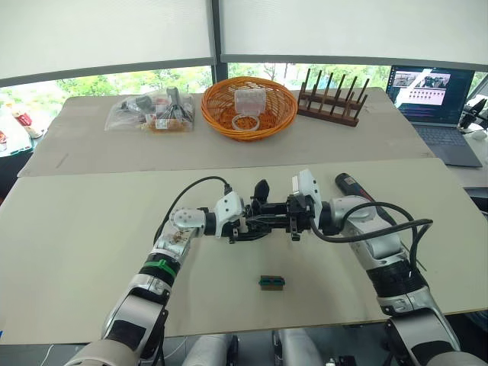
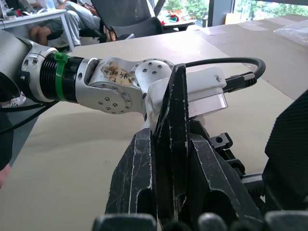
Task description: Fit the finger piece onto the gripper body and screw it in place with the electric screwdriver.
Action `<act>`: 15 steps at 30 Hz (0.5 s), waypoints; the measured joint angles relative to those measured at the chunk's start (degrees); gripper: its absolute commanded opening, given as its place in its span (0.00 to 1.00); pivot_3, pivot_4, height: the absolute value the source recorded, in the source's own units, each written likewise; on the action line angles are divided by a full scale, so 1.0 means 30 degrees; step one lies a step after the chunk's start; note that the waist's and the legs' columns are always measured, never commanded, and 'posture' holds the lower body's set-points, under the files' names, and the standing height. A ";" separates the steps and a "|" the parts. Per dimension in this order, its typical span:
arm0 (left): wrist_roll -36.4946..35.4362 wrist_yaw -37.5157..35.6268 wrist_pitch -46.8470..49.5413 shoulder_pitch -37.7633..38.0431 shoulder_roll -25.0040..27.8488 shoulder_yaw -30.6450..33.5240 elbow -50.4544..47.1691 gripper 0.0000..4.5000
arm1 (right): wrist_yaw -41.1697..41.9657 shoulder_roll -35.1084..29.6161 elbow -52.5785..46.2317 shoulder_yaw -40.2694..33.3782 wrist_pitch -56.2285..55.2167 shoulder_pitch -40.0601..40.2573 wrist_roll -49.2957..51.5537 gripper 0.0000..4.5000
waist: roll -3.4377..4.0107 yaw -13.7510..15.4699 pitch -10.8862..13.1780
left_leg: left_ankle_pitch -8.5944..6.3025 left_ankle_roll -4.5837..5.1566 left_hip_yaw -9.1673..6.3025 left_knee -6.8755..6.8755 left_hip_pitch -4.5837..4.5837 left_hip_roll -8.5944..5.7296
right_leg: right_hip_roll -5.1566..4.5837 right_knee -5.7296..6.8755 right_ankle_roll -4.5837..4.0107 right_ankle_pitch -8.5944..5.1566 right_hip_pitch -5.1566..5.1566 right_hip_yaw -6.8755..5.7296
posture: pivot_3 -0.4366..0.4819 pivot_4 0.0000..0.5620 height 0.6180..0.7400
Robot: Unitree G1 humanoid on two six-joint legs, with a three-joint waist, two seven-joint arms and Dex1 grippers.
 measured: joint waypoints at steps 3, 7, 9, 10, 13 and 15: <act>0.0009 0.0019 0.0000 0.0014 0.0008 -0.0003 -0.0001 0.53 | 0.0135 0.0159 0.0716 0.0004 -0.0352 -0.0288 -0.0169 0.09 | 0.0001 -0.0004 -0.0001 | 0.0000 0.0000 0.0000 -0.0001 0.0019 0.0000 | 0.0001 0.0001 0.0000 0.0000 0.0013 0.0000 | 0.48 0.27 1.00; 0.0022 0.0038 0.0000 0.0037 0.0012 -0.0023 -0.0030 0.53 | 0.0769 0.0182 0.1636 0.0001 -0.0724 -0.0729 -0.0165 0.09 | 0.0001 -0.0005 -0.0002 | -0.0002 0.0001 0.0000 -0.0003 0.0033 0.0000 | 0.0001 0.0000 0.0000 0.0000 0.0027 0.0001 | 0.48 0.27 1.00; 0.0025 0.0036 -0.0004 0.0064 0.0025 -0.0033 -0.0070 0.53 | 0.1191 0.0136 0.1896 0.0029 -0.0715 -0.0895 -0.0157 0.09 | 0.0001 -0.0005 -0.0003 | -0.0002 0.0002 0.0000 -0.0003 0.0033 0.0001 | 0.0000 0.0001 0.0000 0.0000 0.0027 0.0000 | 0.48 0.27 1.00; 0.0029 0.0038 -0.0014 0.0067 0.0027 -0.0045 -0.0078 0.53 | 0.1459 0.0054 0.2070 0.0082 -0.0715 -0.1019 -0.0156 0.09 | 0.0002 -0.0006 -0.0004 | -0.0002 0.0002 0.0000 -0.0003 0.0033 0.0000 | 0.0000 0.0001 0.0000 0.0000 0.0027 0.0002 | 0.48 0.27 1.00; 0.0046 0.0059 -0.0049 0.0076 0.0056 -0.0063 -0.0079 0.53 | 0.2081 -0.0068 0.2447 0.0205 -0.0734 -0.1322 -0.0165 0.09 | 0.0000 -0.0011 -0.0014 | -0.0003 0.0002 0.0000 -0.0006 0.0040 0.0002 | -0.0001 0.0000 0.0000 0.0000 0.0031 0.0001 | 0.48 0.27 1.00; 0.0053 0.0099 -0.0071 0.0075 0.0071 -0.0067 -0.0079 0.53 | 0.2214 -0.0068 0.2558 0.0241 -0.0741 -0.1413 -0.0168 0.09 | 0.0000 -0.0016 -0.0016 | -0.0004 0.0002 0.0000 -0.0008 0.0042 0.0005 | -0.0001 0.0000 0.0000 0.0000 0.0031 0.0004 | 0.48 0.27 1.00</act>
